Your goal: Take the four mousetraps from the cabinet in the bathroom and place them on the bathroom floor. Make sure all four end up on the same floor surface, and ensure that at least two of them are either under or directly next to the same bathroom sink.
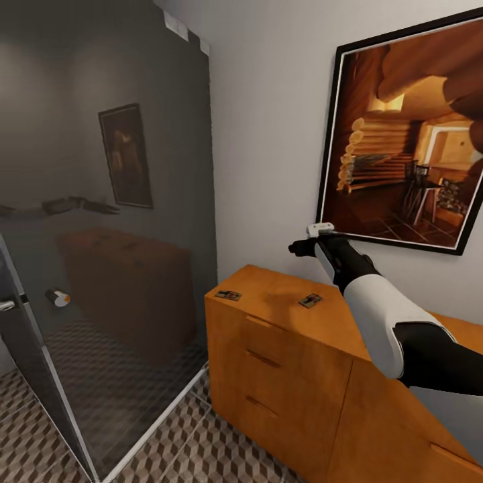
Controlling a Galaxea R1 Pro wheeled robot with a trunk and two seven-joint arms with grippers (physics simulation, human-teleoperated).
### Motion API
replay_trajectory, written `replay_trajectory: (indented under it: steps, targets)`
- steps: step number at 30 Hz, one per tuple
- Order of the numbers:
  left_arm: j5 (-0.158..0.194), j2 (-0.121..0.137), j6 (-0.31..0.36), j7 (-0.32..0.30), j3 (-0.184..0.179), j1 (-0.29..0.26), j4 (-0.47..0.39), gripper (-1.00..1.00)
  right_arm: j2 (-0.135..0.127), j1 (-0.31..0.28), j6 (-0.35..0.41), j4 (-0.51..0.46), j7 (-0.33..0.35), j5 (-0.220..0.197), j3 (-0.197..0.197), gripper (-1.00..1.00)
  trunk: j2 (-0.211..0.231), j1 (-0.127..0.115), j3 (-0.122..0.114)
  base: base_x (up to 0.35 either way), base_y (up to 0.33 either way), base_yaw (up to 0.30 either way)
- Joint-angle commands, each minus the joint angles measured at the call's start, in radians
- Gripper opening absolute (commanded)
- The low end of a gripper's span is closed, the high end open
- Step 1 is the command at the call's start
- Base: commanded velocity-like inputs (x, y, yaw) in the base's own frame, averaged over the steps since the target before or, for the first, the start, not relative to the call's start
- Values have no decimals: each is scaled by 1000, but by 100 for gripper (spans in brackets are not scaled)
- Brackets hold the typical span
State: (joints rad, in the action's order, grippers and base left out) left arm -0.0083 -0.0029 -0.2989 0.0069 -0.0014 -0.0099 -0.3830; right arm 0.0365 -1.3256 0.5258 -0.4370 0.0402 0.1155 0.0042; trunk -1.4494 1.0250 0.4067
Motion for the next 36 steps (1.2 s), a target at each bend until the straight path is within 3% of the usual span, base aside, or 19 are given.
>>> replay_trajectory:
  steps: [1, 13, 36]
  targets:
    - [-1, 0, -3, 1, 0, -1, 1, 100, 0, -1, 2, 1, 4, 10, 0, 100, -1, 0, 1, 0, 0, 254]
    - [-1, 0, -4, 1, 0, -1, 1, 100, -1, -1, -16, 19, 4, 10, 1, 100, -1, 0, 1, 0, 0, 204]
    - [-1, 0, -4, 1, 0, -1, 1, 100, -1, 0, -17, 20, 4, 10, 0, 100, -1, 0, 1, 0, 0, 12]
